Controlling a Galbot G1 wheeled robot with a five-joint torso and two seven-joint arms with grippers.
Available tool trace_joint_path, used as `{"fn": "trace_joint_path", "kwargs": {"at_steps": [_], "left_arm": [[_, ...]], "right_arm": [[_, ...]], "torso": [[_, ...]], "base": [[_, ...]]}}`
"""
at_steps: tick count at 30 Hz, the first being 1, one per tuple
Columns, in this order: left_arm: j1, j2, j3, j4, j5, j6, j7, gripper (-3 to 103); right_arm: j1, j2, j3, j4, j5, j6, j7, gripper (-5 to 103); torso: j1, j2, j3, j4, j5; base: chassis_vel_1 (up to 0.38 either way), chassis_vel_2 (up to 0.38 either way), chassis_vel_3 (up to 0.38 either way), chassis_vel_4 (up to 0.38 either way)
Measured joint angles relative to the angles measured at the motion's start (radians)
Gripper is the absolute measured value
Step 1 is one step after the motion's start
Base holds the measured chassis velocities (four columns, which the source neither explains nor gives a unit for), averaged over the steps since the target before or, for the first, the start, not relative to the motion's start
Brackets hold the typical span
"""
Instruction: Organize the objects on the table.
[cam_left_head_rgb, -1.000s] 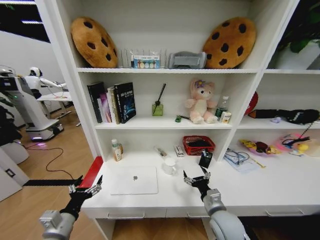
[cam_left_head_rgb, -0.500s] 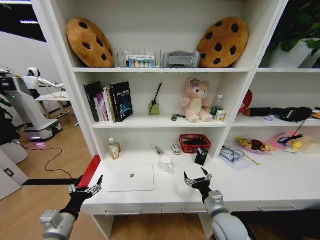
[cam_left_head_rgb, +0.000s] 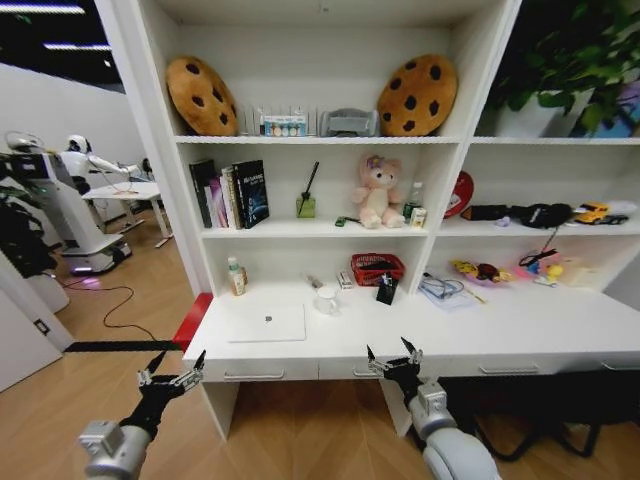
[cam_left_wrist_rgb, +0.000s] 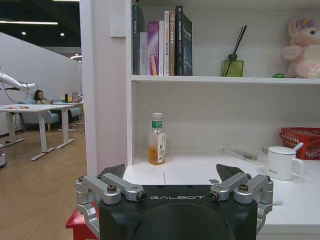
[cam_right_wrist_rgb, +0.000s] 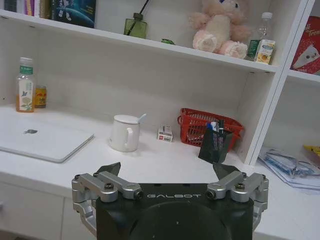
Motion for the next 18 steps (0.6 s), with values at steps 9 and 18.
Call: {"fn": "trace_joint_path", "kwargs": {"at_steps": [9, 18], "left_arm": [[0.0, 0.0, 0.0, 0.0, 0.0, 0.0, 0.0, 100], [0.0, 0.0, 0.0, 0.0, 0.0, 0.0, -0.001, 100]], "right_arm": [[-0.01, -0.001, 0.001, 0.006, 0.0, 0.004, -0.008, 100], [-0.02, -0.004, 0.005, 0.001, 0.017, 0.043, -0.028, 100]], "torso": [[-0.001, 0.0, 0.0, -0.0002, 0.0009], [-0.001, 0.001, 0.0, 0.0004, 0.0001]], "base": [[0.373, -0.368, -0.375, 0.367], [0.257, -0.244, -0.273, 0.26]]}}
